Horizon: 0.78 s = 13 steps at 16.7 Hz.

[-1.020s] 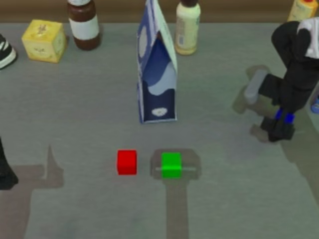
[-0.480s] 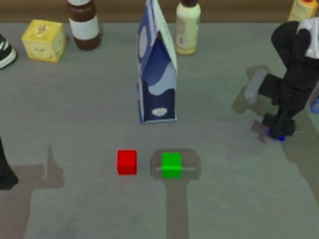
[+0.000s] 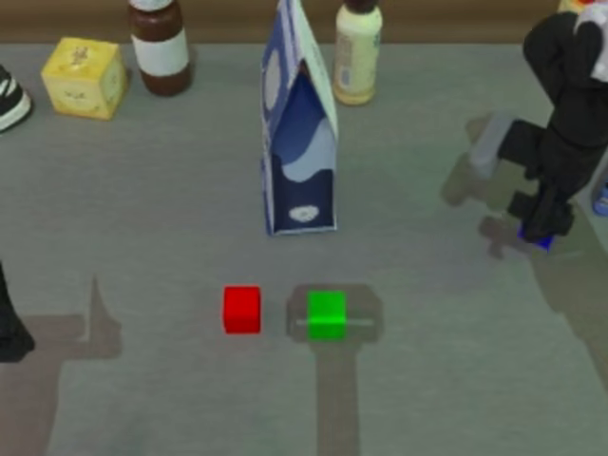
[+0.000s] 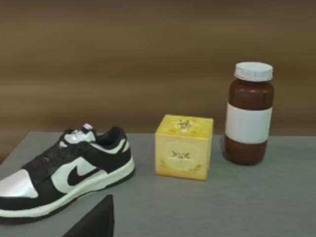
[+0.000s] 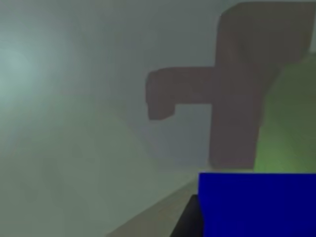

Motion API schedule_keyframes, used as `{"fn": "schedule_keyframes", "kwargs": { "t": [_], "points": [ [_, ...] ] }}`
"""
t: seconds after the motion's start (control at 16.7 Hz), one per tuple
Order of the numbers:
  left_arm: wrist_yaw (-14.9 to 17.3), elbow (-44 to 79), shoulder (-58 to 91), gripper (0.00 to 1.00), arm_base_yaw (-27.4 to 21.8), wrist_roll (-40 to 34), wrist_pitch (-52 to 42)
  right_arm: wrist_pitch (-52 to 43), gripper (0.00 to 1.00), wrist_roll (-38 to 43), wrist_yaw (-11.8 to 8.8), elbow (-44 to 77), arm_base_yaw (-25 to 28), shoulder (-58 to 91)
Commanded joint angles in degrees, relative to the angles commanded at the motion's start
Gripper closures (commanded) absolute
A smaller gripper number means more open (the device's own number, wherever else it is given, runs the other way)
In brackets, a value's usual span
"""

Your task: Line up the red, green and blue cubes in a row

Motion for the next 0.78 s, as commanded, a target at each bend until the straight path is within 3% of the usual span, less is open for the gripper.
{"fn": "schedule_keyframes", "kwargs": {
  "t": [0.24, 0.54, 0.78],
  "points": [
    [0.0, 0.0, 0.0, 0.00, 0.0, 0.0, 0.0, -6.6, 1.00, 0.0, 0.0, 4.0, 0.2, -2.7],
    [0.0, 0.0, 0.0, 0.00, 0.0, 0.0, 0.0, -6.7, 1.00, 0.1, 0.0, 4.0, 0.1, -2.7],
    [0.0, 0.0, 0.0, 0.00, 0.0, 0.0, 0.0, -6.9, 1.00, -1.5, -0.1, 2.3, 6.5, -4.7]
  ]
}}
